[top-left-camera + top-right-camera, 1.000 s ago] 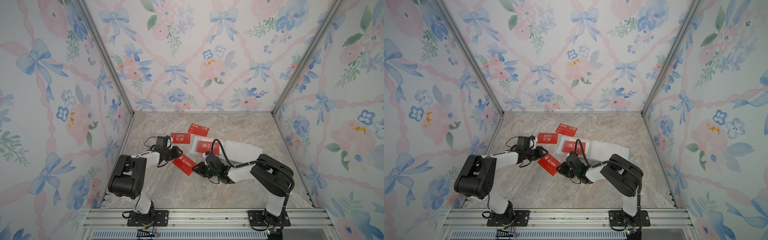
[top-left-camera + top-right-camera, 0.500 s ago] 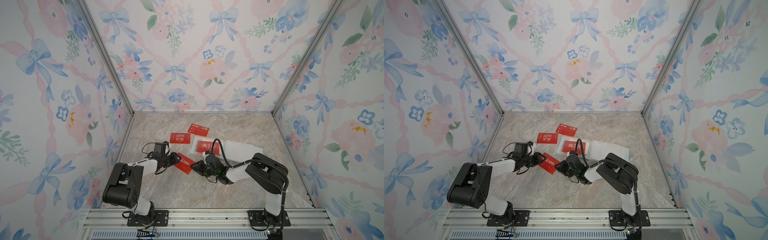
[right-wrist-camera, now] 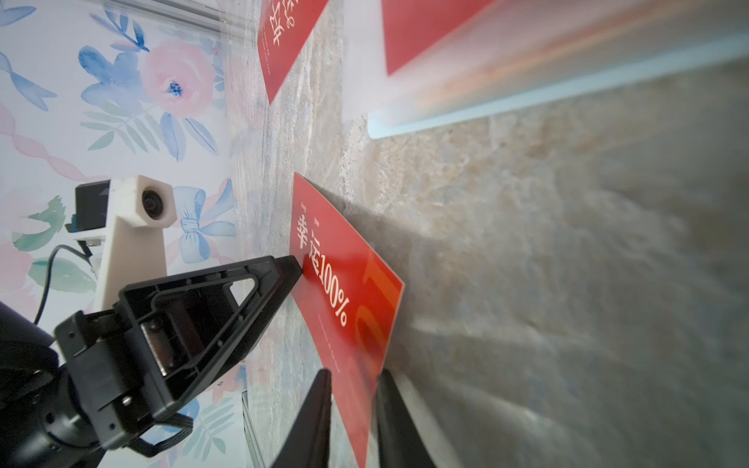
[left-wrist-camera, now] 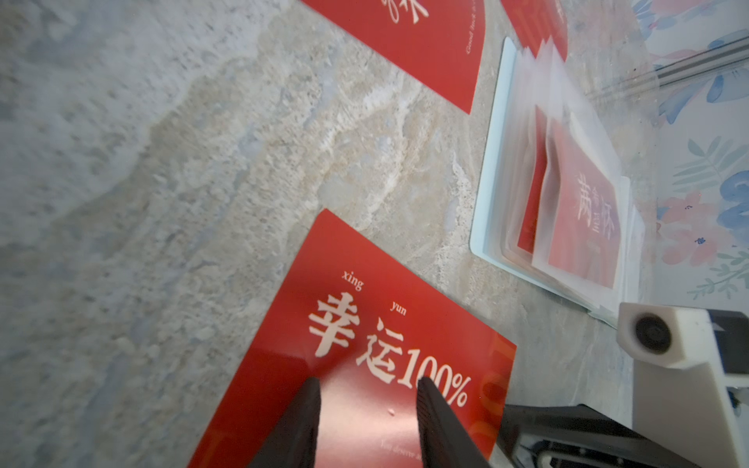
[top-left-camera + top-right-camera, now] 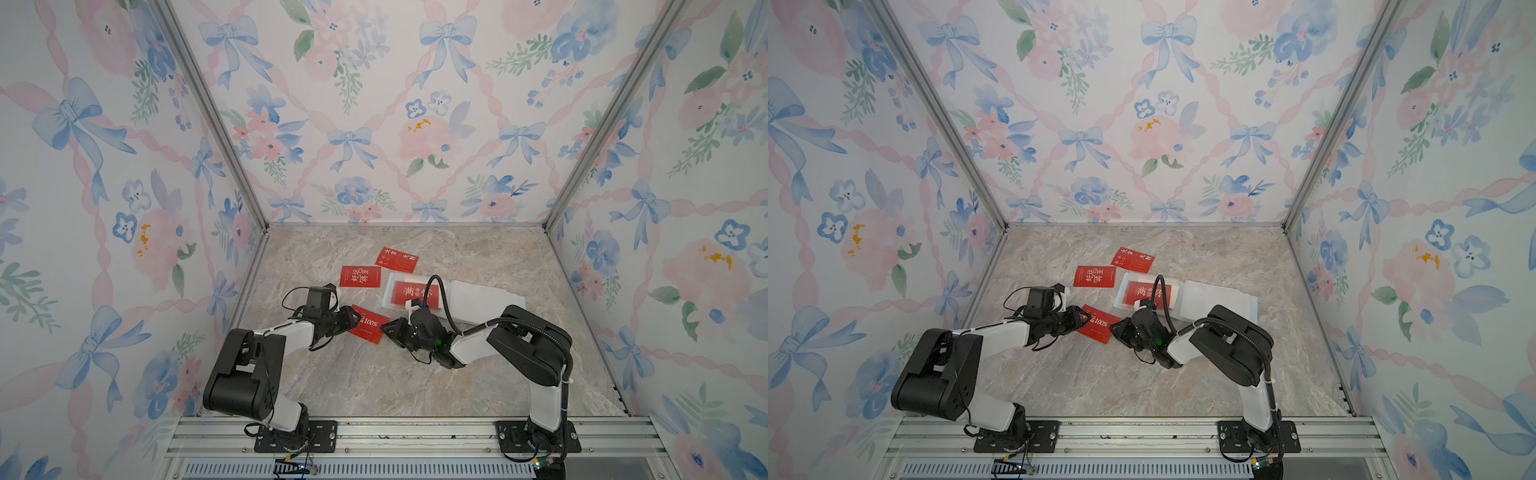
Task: Place the photos into the photo albums
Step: Pick up the photo at the center of the board.
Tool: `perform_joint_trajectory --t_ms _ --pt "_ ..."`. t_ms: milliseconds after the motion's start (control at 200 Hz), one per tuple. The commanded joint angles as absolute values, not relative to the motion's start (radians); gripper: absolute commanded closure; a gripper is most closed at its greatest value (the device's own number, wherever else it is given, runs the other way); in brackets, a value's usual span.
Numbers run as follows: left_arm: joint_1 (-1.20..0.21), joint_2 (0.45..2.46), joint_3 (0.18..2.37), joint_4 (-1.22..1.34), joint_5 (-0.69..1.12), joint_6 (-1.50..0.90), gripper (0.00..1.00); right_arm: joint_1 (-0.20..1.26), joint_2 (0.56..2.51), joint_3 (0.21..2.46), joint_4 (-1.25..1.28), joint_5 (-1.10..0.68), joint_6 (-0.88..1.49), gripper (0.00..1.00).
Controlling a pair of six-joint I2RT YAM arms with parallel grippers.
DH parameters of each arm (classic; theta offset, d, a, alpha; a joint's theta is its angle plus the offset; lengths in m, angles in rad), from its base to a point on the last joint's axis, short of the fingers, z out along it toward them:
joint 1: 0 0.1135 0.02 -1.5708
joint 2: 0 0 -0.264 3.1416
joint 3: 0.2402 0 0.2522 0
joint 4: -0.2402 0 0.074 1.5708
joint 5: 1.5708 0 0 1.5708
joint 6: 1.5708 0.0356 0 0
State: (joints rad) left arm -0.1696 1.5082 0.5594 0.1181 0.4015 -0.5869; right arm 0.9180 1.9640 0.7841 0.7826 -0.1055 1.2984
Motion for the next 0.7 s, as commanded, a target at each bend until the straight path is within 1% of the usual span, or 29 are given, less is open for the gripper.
perform_joint_trajectory --t_ms 0,355,590,695 --pt "-0.172 1.524 0.543 0.064 0.393 -0.599 0.58 0.923 1.951 0.827 0.850 -0.097 1.285 0.79" --pt "-0.172 1.517 0.528 0.070 0.393 -0.601 0.58 0.928 1.983 0.861 0.848 -0.096 1.273 0.81" --pt "-0.172 1.513 0.527 0.074 0.392 -0.604 0.58 0.928 2.016 0.860 0.793 -0.081 1.276 0.81" --pt "-0.171 1.512 0.525 0.075 0.394 -0.605 0.58 0.929 2.023 0.865 0.807 -0.080 1.275 0.85"
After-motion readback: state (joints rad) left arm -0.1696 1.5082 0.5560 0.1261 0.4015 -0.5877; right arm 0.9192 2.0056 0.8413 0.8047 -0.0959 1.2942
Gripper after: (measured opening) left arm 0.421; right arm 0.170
